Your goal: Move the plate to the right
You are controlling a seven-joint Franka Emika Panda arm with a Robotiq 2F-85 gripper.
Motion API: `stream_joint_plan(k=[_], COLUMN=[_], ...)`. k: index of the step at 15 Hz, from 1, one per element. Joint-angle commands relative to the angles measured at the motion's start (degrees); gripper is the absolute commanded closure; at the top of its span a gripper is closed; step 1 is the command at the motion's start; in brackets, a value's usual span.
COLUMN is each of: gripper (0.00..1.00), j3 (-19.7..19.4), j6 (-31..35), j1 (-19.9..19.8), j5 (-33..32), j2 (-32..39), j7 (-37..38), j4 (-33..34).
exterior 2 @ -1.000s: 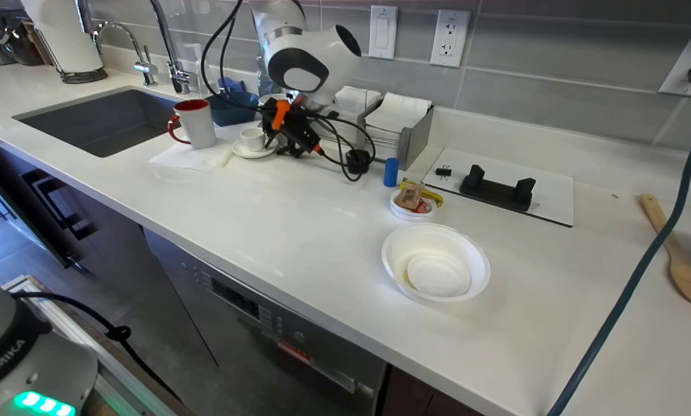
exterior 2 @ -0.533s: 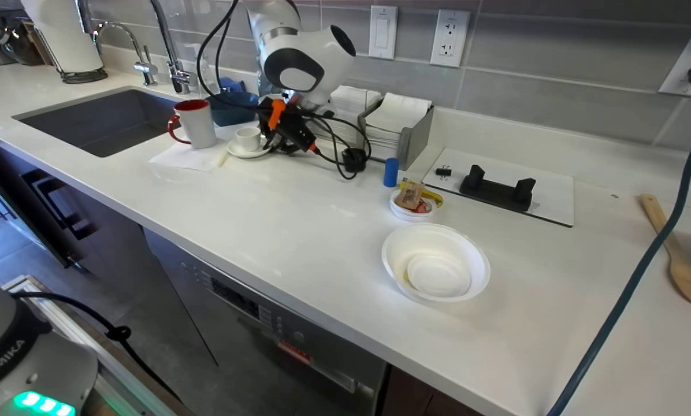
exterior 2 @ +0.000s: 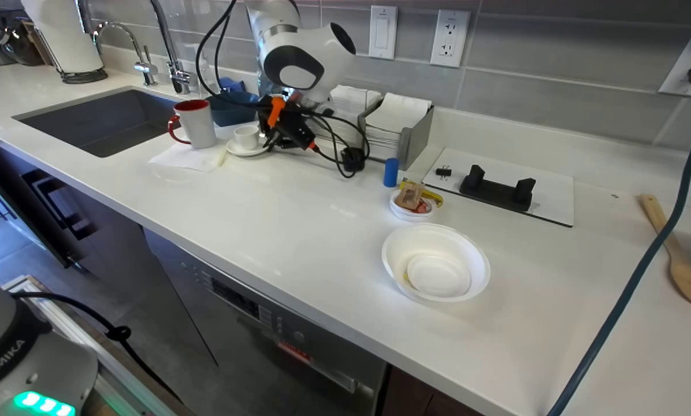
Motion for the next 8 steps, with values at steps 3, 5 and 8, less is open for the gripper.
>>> stream_joint_plan(k=[3,5,8], gripper=[0.98,0.98,0.98], j3=[0.6,0.5,0.3], j6=[-2.1,-2.4,-3.0], j1=[-2.4,-3.1,-3.9], j5=[2.7,4.1,6.4], j2=[-1.0,-2.8,-5.1], j7=[-3.3,-5.1,-8.1], j4=[-1.6,-3.8,-6.8])
